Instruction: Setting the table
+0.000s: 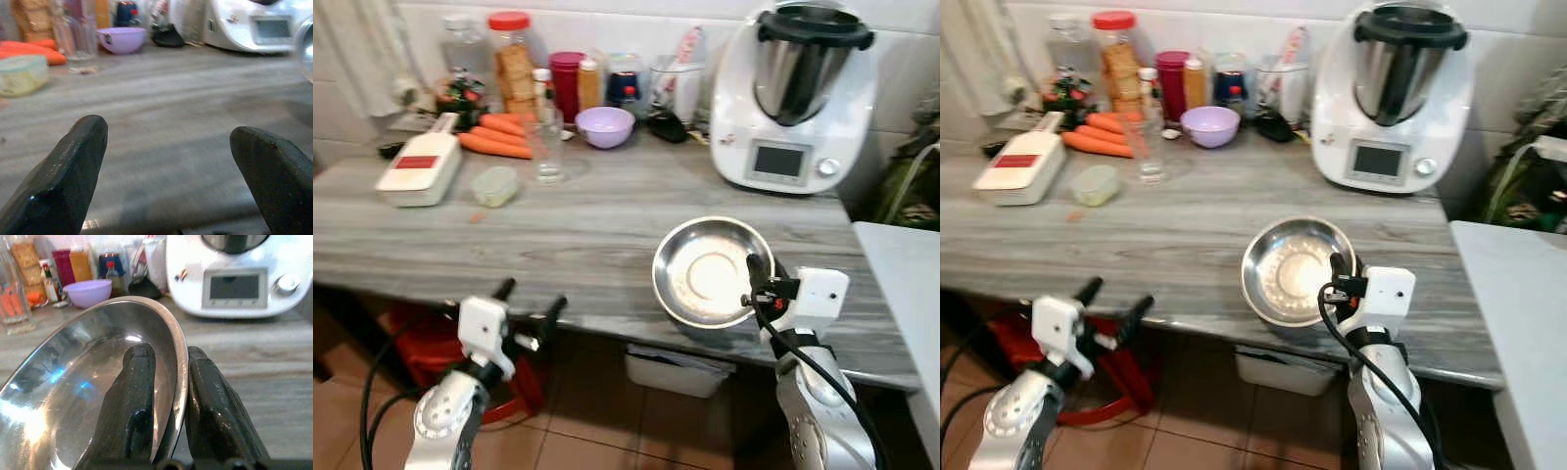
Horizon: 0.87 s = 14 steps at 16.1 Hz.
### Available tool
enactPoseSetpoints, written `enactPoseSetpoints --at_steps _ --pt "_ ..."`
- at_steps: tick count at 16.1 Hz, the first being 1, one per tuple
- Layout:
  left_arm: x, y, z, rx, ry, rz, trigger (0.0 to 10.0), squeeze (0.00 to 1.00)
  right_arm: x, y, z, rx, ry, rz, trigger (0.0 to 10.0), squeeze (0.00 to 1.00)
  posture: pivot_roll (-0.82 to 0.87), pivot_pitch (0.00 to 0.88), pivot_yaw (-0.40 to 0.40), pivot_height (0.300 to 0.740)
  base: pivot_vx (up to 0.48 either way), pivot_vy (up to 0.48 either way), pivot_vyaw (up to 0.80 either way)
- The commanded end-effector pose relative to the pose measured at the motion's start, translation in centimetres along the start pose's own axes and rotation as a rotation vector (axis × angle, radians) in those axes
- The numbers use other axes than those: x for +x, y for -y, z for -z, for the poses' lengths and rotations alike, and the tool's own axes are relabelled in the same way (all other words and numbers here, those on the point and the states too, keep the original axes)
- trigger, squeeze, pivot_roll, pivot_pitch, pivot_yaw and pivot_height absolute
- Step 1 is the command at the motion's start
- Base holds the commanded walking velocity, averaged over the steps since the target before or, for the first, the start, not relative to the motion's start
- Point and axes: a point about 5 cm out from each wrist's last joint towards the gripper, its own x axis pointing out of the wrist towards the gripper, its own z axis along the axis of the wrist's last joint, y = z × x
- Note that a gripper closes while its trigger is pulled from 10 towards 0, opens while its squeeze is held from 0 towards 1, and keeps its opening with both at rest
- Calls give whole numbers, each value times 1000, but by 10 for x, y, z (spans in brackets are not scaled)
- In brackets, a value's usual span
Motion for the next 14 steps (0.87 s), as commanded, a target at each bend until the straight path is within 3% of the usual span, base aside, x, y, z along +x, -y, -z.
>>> enactPoseSetpoints --at_steps 1,2,7,10,12,14 --pt "3 5 -4 8 10 62 10000 0 7 1 0 19 -7 -4 10000 0 -9 0 -11 740 0 0 0" --pt "3 8 -4 8 10 110 10000 0 14 0 2 33 -19 -5 10000 0 -7 0 -12 740 0 0 0" --pt "3 9 -5 8 9 145 10000 0 48 -10 6 97 -72 -22 10000 0 1 0 -10 740 0 0 0" --pt "3 10 -6 4 11 170 10000 0 61 -21 15 170 -134 -33 10000 0 1 0 -10 740 0 0 0" --pt "5 11 -10 2 21 192 10000 0 69 -37 22 181 -183 -73 10000 0 16 0 -11 740 0 0 0" --pt "5 12 -10 -3 23 200 10000 0 72 -43 26 198 -200 -74 10000 0 20 0 -12 740 0 0 0"
